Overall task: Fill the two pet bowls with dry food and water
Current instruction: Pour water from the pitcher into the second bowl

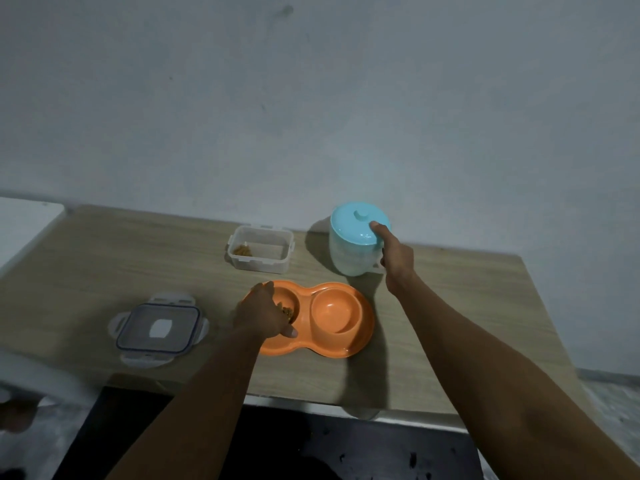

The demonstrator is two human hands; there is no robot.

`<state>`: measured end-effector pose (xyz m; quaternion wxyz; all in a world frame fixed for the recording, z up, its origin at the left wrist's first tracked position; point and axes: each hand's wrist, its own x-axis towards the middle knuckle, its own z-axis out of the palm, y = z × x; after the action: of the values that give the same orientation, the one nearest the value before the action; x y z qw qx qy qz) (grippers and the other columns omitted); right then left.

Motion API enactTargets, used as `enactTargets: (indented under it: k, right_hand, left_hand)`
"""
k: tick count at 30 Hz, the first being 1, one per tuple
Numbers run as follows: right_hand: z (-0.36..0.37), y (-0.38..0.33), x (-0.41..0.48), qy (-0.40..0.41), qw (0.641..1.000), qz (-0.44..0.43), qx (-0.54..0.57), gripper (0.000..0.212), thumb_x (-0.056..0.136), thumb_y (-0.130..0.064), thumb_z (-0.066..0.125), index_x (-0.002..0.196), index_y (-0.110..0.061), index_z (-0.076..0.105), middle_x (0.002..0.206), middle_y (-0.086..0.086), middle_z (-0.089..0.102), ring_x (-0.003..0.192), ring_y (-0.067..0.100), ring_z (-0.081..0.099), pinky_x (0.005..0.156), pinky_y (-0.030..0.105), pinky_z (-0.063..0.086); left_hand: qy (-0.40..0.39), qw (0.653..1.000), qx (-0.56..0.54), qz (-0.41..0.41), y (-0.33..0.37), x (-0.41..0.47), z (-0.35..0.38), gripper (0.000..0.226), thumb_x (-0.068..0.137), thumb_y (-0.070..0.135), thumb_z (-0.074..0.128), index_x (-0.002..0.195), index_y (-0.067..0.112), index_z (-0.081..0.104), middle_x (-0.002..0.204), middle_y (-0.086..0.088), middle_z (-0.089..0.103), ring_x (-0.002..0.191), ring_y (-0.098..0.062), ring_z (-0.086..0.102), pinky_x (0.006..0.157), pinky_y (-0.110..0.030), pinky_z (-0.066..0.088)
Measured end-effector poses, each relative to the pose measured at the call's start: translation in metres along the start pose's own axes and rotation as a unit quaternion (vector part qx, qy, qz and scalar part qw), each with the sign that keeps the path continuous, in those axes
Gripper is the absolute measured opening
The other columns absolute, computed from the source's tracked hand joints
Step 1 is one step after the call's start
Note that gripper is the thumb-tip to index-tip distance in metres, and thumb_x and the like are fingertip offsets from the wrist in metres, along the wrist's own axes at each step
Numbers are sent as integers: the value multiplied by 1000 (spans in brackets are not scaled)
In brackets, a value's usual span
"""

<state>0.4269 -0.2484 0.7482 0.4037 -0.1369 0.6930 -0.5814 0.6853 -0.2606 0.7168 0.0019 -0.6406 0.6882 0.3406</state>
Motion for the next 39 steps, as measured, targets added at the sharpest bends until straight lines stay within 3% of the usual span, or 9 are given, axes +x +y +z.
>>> enactTargets:
  k: [4, 7, 11, 19, 23, 27, 32, 39]
  right_hand:
    - [-18, 7, -9, 29, 1000, -5, 7, 52, 77, -45, 83, 110, -7, 70, 101, 3, 68, 79, 14, 56, 64, 29, 42]
    - [-38, 10, -23, 31, 999, -22, 1, 58, 75, -47, 83, 115, -5, 74, 93, 3, 68, 70, 13, 51, 62, 28, 40]
    - [-59, 3, -46, 38, 998, -50, -18, 49, 80, -41, 81, 113, -5, 75, 89, 2, 67, 65, 11, 47, 61, 27, 38]
    - [-88, -5, -90, 32, 993, -63, -91, 36, 77, -36, 84, 86, -2, 77, 58, -6, 55, 60, 15, 43, 59, 30, 35]
    - [-97, -2, -105, -11, 986, -93, -139, 59, 64, -51, 81, 97, -3, 80, 73, 1, 61, 62, 15, 45, 62, 31, 37]
    - [-98, -2, -110, -5, 983, -69, -172, 41, 75, -42, 84, 91, -4, 80, 82, 5, 69, 74, 18, 58, 65, 33, 42]
    - [-99, 1, -110, 8, 975, -70, -210, 48, 72, -50, 84, 89, -5, 78, 101, 11, 74, 91, 24, 65, 72, 37, 47]
    - [-99, -3, -109, 31, 970, -59, -234, 54, 69, -53, 85, 85, -2, 74, 92, 10, 67, 79, 24, 56, 65, 37, 41]
  left_hand:
    - [5, 1000, 5, -6, 1, -2, 1, 128, 50, 29, 96, 153, 16, 23, 155, -7, 35, 139, -31, 39, 108, -46, 40]
    - [-4, 1000, 22, -4, 0, 0, -1, 131, 47, 34, 96, 154, 17, 22, 156, -6, 33, 139, -33, 39, 107, -50, 39]
    - [-14, 998, 62, 0, 3, 3, -4, 132, 44, 38, 95, 153, 17, 23, 156, -6, 31, 137, -32, 41, 105, -47, 41]
    - [-20, 997, 73, 17, 6, -4, -8, 124, 56, 34, 93, 154, 13, 21, 157, -9, 29, 139, -33, 37, 104, -44, 40]
    - [-22, 998, 63, 17, 3, -7, -8, 122, 55, 34, 94, 153, 13, 23, 155, -10, 33, 137, -34, 40, 100, -45, 42]
    - [-24, 997, 65, 21, 2, -7, -9, 124, 57, 35, 93, 155, 14, 19, 157, -10, 29, 140, -34, 37, 103, -46, 41]
    - [-22, 998, 59, 22, 2, -9, -9, 122, 57, 34, 93, 154, 14, 22, 157, -10, 30, 138, -35, 38, 101, -46, 42]
    - [-23, 997, 68, 33, 4, -10, -10, 123, 59, 36, 92, 155, 14, 18, 159, -9, 25, 142, -34, 34, 104, -46, 40]
